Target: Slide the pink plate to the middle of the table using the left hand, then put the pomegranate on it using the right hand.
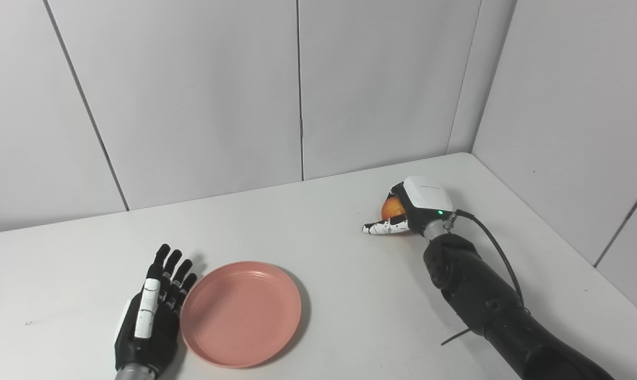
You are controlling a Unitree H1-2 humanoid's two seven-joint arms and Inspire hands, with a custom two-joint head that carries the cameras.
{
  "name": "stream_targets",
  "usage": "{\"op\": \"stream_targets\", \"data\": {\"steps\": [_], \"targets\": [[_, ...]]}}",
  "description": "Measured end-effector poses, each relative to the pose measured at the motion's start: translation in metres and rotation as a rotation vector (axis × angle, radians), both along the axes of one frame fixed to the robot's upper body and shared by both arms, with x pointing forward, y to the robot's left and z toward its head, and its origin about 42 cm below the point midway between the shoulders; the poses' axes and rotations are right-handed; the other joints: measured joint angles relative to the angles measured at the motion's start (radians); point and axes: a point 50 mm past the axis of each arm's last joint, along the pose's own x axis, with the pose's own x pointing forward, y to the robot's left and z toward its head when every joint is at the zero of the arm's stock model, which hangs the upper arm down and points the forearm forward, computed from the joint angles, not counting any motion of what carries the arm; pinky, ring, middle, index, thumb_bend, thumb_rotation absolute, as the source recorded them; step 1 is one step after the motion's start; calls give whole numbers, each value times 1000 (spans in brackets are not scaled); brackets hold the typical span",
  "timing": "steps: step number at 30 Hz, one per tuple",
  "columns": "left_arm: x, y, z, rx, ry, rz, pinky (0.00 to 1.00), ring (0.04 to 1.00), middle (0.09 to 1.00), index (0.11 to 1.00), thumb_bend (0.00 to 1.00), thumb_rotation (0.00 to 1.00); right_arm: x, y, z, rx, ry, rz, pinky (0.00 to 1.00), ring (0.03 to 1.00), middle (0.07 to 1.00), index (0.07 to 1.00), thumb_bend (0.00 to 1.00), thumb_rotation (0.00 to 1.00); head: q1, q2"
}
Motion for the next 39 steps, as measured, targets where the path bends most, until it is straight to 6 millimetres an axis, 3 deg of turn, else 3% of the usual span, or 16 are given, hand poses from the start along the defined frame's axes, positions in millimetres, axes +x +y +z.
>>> {"op": "stream_targets", "data": {"steps": [16,28,39], "targets": [[0,-2,0,1,1,-4,971,973,996,1000,804,642,-5,10,7,21,-31,52,159,211,277,308,658,472,26,2],[-2,-12,0,11,4,-2,955,969,993,1000,838,648,-16,49,77,55,-237,219,152,209,283,295,666,451,112,0],[-4,-34,-1,6,-9,-6,908,946,978,1000,846,636,-30,67,114,72,-332,303,164,221,308,335,679,507,229,9]]}}
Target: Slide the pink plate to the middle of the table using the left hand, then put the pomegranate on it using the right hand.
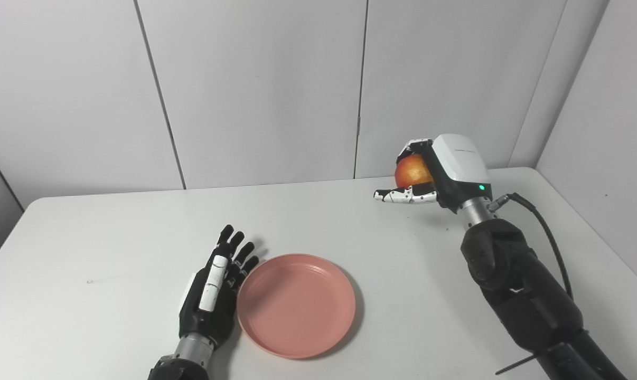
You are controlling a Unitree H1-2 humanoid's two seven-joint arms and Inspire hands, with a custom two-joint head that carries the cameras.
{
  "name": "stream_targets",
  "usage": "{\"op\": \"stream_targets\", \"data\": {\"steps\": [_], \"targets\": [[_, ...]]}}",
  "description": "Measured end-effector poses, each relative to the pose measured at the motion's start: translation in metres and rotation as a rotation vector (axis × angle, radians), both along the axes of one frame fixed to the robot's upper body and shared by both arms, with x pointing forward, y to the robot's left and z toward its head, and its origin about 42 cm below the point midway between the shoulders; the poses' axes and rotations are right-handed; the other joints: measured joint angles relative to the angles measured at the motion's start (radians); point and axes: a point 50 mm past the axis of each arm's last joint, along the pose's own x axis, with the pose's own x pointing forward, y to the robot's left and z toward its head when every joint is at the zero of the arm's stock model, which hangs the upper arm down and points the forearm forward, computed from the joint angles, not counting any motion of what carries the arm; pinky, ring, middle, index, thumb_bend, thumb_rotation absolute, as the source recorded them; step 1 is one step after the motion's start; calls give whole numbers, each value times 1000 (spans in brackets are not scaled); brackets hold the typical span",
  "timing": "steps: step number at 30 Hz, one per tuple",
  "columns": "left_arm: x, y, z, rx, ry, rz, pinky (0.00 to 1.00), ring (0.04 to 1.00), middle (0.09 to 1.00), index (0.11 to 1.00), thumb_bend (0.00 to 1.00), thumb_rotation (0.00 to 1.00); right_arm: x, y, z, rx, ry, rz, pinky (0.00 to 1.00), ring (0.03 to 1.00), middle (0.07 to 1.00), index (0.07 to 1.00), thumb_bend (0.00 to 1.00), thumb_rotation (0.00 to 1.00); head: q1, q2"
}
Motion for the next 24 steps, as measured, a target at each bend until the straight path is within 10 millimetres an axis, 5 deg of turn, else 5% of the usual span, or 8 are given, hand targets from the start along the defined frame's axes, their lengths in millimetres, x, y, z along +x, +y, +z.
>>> {"op": "stream_targets", "data": {"steps": [6,18,24], "targets": [[0,-10,-1,11,2,11,863,932,972,1000,840,669,-5,1,11,30,-40,41,162,220,306,334,661,457,86,9],[-1,-15,-1,32,-8,5,874,936,976,1000,836,677,-22,40,9,52,-49,198,163,223,310,348,668,516,74,20],[-1,-14,1,29,-6,4,861,937,970,1000,851,666,-28,59,4,52,-37,255,178,237,320,355,666,358,52,21]]}}
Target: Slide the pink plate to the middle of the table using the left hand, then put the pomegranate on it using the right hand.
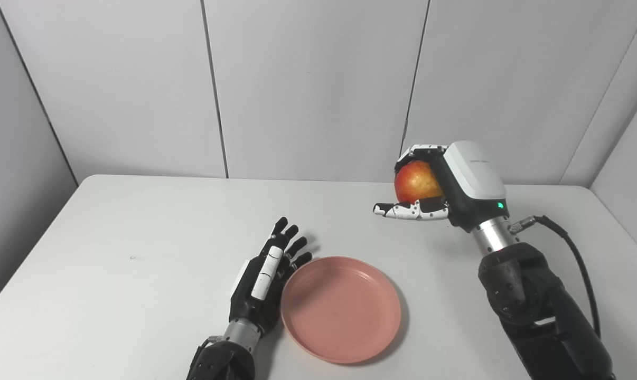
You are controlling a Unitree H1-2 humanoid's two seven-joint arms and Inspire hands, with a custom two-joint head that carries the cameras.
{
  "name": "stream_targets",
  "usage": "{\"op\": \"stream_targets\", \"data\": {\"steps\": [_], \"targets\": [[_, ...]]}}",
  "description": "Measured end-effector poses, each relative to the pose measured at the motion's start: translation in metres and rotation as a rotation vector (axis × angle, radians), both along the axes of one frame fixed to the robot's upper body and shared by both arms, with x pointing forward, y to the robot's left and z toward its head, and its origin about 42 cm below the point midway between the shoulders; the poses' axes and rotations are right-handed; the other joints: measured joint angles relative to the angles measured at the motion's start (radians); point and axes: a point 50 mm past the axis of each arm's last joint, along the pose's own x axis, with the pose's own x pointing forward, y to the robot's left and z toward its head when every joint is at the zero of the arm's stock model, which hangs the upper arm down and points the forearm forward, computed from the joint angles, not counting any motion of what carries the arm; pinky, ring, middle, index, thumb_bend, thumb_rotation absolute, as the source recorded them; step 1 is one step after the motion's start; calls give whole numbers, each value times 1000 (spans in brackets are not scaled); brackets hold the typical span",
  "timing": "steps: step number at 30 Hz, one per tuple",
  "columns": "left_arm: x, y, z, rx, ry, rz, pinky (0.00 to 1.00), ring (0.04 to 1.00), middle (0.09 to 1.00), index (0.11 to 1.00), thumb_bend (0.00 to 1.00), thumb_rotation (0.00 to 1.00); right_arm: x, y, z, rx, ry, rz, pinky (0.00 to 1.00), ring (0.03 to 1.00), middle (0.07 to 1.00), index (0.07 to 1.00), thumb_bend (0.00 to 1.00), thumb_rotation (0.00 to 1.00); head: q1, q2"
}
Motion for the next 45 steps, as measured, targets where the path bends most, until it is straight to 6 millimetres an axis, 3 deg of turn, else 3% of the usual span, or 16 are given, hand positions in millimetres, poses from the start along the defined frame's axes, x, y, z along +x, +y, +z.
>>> {"op": "stream_targets", "data": {"steps": [4,8,17,22,35,45], "targets": [[0,2,1,-8,3,1,874,938,966,1000,873,653,-8,15,-9,-12,27,40,172,234,318,336,683,292,-8,5],[0,3,2,-9,7,-1,881,940,967,1000,872,647,-14,25,-22,-16,53,60,155,221,308,314,688,295,-17,9],[-1,5,2,-8,9,0,885,939,968,1000,861,641,-22,39,-34,-34,67,117,160,221,306,330,677,381,-20,20],[-1,6,3,-8,14,-2,888,938,970,1000,851,644,-27,49,-55,-47,119,154,168,234,321,336,693,425,-20,21],[-1,6,3,-6,14,-3,852,933,970,1000,858,652,-24,52,-88,-108,192,160,184,253,337,359,674,439,-21,25],[-1,6,3,-6,14,-4,889,936,967,1000,863,647,-24,56,-107,-152,211,183,182,249,330,361,659,397,-17,29]]}}
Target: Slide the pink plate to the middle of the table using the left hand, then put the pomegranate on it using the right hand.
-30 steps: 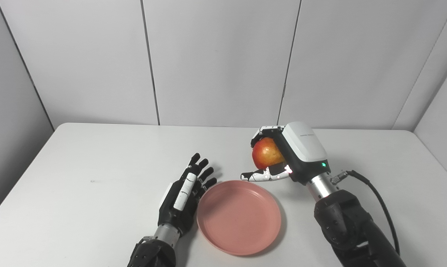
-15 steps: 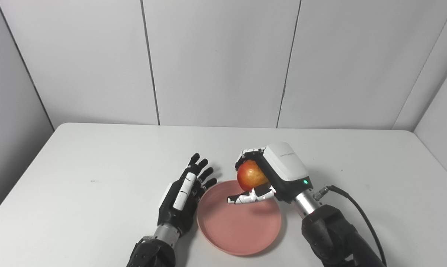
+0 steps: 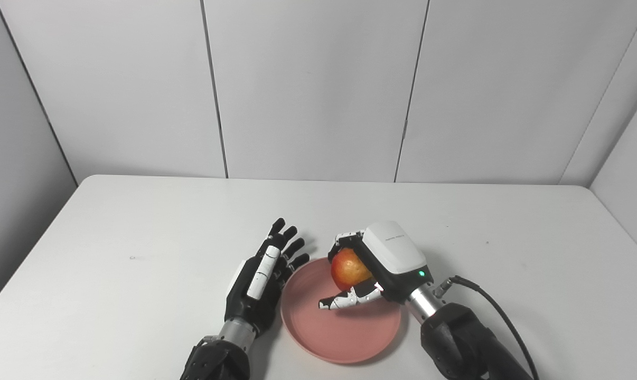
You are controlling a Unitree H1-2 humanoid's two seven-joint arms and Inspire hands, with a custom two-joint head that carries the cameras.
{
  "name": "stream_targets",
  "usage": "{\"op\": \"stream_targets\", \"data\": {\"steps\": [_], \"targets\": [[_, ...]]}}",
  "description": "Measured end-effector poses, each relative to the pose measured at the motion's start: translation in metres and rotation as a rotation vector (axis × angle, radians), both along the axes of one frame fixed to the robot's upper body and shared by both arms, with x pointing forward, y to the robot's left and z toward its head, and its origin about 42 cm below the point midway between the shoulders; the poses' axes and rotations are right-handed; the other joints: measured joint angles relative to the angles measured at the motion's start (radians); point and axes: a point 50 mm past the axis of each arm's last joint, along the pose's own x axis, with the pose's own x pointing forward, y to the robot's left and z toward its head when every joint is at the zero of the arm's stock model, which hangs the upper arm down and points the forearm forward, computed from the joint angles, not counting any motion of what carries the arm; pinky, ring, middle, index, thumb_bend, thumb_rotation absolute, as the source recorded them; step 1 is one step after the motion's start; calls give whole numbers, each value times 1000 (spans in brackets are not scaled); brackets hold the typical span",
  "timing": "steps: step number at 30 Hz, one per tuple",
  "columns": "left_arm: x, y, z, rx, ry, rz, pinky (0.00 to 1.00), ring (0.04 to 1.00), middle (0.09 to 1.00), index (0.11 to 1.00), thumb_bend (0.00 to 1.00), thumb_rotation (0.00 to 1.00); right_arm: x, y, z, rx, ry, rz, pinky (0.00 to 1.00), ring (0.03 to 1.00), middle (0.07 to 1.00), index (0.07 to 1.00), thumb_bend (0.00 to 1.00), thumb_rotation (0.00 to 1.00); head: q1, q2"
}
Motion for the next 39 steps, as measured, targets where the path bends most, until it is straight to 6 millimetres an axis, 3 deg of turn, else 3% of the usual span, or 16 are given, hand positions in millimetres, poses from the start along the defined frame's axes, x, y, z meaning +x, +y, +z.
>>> {"op": "stream_targets", "data": {"steps": [7,35,39], "targets": [[0,0,0,1,0,-1,910,942,971,1000,863,661,-5,1,-7,-24,19,9,219,276,360,389,665,431,-5,-3],[0,-1,-1,5,-5,4,789,924,965,1000,855,671,-11,7,-9,-67,53,64,205,275,371,401,665,459,-8,-5],[0,-1,-1,5,-6,3,790,925,966,1000,864,671,-14,7,-13,-69,63,63,267,330,407,439,676,515,-8,-3]]}}
